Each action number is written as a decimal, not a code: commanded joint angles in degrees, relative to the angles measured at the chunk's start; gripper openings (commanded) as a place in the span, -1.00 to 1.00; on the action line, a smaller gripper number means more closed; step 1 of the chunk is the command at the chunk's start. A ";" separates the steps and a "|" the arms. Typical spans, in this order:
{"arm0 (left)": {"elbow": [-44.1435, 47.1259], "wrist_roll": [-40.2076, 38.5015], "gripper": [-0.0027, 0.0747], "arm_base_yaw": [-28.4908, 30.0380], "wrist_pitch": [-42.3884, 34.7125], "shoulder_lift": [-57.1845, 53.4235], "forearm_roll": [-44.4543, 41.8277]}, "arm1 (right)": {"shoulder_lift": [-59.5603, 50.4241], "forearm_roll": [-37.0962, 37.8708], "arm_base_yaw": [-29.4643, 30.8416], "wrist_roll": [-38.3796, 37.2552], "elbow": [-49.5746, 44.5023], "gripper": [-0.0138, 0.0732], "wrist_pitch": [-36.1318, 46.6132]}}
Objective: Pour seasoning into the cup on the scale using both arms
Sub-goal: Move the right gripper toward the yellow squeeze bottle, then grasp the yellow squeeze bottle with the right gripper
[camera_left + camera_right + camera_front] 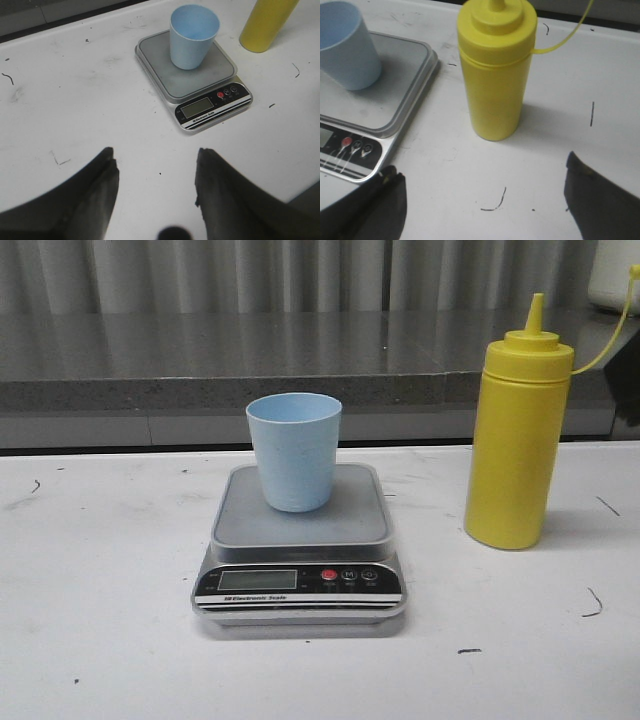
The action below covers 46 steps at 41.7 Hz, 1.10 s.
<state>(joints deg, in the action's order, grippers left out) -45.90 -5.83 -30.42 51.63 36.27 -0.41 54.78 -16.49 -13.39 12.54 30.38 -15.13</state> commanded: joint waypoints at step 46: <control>-1.46 -0.53 -0.01 -0.35 -3.80 0.00 0.07 | 48.08 3.95 -5.76 -15.14 1.25 0.82 78.29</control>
<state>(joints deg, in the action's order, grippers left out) -45.90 -5.83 -30.42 51.63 36.27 -0.41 103.28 -12.21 -19.74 -2.74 28.60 57.49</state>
